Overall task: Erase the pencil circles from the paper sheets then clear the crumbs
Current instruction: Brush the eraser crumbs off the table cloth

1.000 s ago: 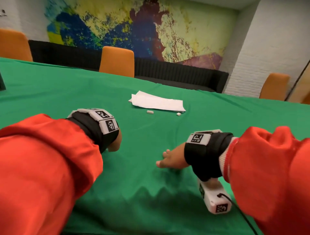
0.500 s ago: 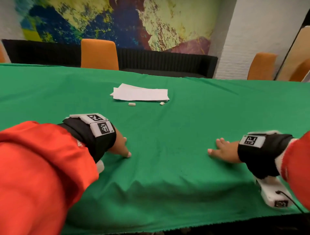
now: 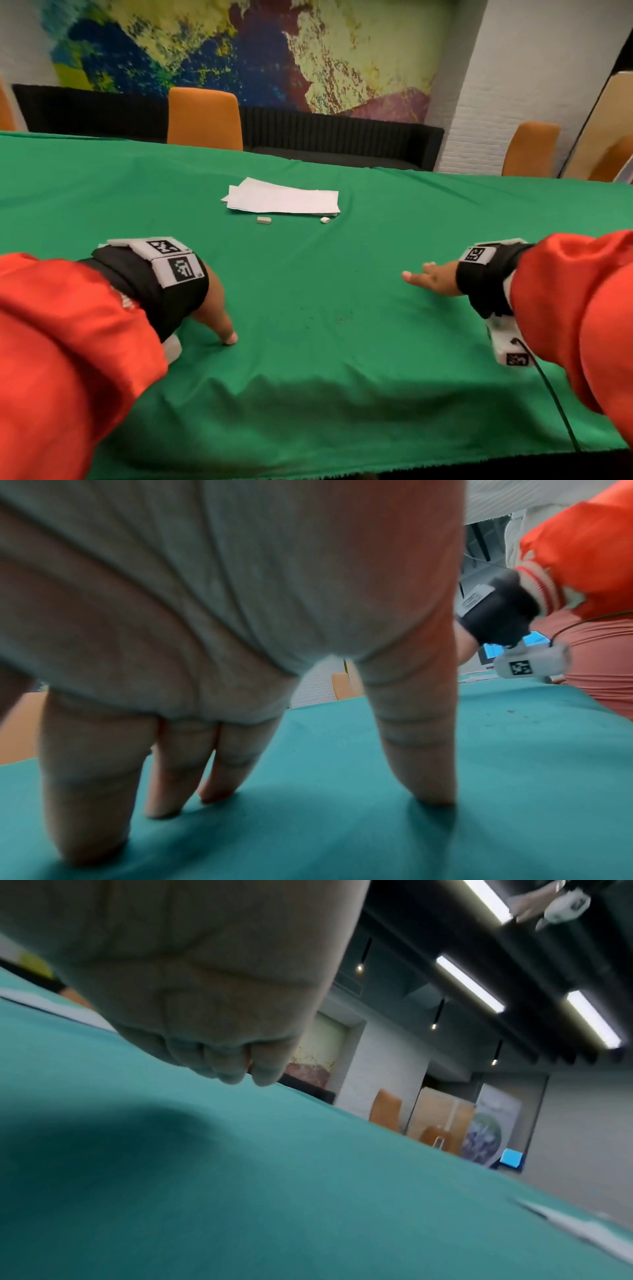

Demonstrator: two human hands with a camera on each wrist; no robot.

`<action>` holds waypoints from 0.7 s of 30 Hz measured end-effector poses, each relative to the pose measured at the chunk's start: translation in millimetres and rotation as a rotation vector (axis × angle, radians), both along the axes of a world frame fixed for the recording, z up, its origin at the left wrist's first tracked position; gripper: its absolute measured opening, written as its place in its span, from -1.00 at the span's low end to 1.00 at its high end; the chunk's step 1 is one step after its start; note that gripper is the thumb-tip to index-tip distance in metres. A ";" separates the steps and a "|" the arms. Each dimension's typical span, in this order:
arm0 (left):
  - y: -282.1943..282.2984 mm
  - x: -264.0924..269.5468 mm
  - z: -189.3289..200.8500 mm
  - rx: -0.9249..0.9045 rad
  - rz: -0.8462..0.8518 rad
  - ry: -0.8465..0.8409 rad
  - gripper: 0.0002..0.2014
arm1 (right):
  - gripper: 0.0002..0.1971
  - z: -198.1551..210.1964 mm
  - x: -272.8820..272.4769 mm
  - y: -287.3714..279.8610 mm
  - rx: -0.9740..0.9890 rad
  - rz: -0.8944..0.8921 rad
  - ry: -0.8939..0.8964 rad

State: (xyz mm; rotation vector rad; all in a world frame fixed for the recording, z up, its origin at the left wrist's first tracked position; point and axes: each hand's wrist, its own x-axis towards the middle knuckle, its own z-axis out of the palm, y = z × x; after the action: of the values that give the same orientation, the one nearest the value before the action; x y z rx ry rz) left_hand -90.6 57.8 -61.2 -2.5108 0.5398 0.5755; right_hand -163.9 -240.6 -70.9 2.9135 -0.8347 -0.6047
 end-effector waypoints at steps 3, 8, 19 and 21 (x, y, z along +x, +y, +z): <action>-4.0 1.4 4.6 -0.012 0.021 0.024 -0.27 | -0.13 -9.1 18.4 -12.0 -0.061 -0.003 0.039; -10.8 7.0 8.7 -0.030 0.031 -0.004 -0.33 | -0.19 -17.7 0.6 36.0 0.048 0.364 0.202; -14.7 5.5 1.2 -0.015 0.024 -0.013 -0.35 | -0.21 -8.8 55.9 -4.7 -0.037 0.205 0.123; -12.9 7.4 1.0 -0.022 0.030 -0.015 -0.34 | -0.19 -18.2 53.3 12.8 -0.012 0.311 0.151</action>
State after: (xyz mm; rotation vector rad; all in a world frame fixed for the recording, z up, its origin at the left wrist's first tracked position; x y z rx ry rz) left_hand -83.2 44.9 -60.2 -2.5453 0.5065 0.5641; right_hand -110.7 -227.8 -89.0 2.8545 -0.3577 -0.7708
